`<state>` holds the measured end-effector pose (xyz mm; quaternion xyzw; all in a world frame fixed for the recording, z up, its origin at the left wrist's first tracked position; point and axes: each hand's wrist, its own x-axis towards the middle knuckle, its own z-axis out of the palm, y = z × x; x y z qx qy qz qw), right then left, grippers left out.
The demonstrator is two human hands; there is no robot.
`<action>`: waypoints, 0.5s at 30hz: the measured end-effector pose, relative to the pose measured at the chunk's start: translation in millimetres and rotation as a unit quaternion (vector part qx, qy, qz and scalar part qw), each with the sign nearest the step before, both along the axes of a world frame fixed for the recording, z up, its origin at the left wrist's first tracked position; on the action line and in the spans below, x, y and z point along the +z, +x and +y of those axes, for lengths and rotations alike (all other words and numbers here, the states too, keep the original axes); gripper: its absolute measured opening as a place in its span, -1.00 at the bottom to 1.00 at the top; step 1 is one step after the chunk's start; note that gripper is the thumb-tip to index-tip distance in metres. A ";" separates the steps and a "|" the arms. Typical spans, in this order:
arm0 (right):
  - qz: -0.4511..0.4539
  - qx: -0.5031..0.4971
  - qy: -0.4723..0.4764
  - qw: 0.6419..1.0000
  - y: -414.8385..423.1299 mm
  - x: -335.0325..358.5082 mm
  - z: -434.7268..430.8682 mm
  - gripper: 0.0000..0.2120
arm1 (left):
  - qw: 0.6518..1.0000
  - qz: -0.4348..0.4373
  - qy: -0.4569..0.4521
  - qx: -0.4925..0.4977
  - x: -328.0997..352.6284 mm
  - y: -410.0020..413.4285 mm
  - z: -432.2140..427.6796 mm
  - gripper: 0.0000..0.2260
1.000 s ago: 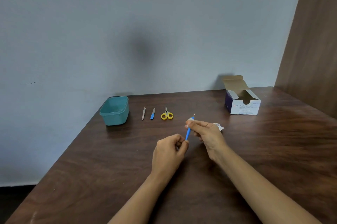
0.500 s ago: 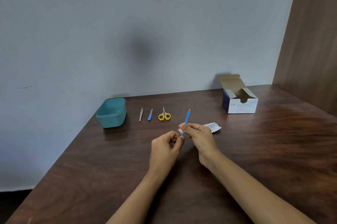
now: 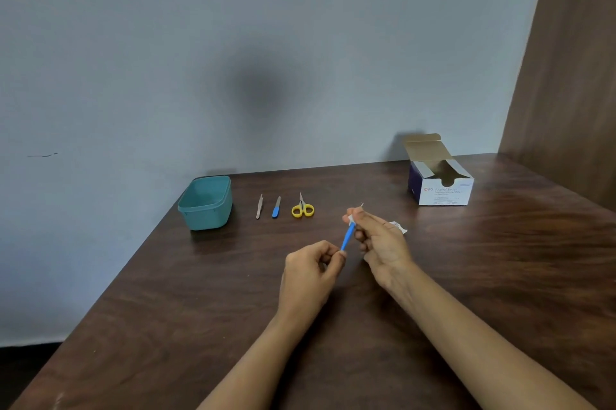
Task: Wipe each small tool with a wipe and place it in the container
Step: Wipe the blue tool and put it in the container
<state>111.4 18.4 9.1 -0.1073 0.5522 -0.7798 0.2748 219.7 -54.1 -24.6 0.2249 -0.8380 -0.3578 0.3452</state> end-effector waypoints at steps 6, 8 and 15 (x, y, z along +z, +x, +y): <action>0.010 -0.046 -0.005 0.999 0.1 0.9 1.7 -0.91 | 1.000 -0.005 -0.003 -0.005 1.7 -0.3 3.0 -0.90; 0.023 -0.030 -0.001 0.999 1.7 -1.6 1.4 -0.90 | 1.000 -0.007 -0.002 0.003 0.6 -0.2 2.3 -0.89; 0.097 0.026 0.029 0.995 14.1 -6.6 -3.6 -0.85 | 0.999 -0.006 -0.027 0.016 -0.8 1.1 0.8 -0.82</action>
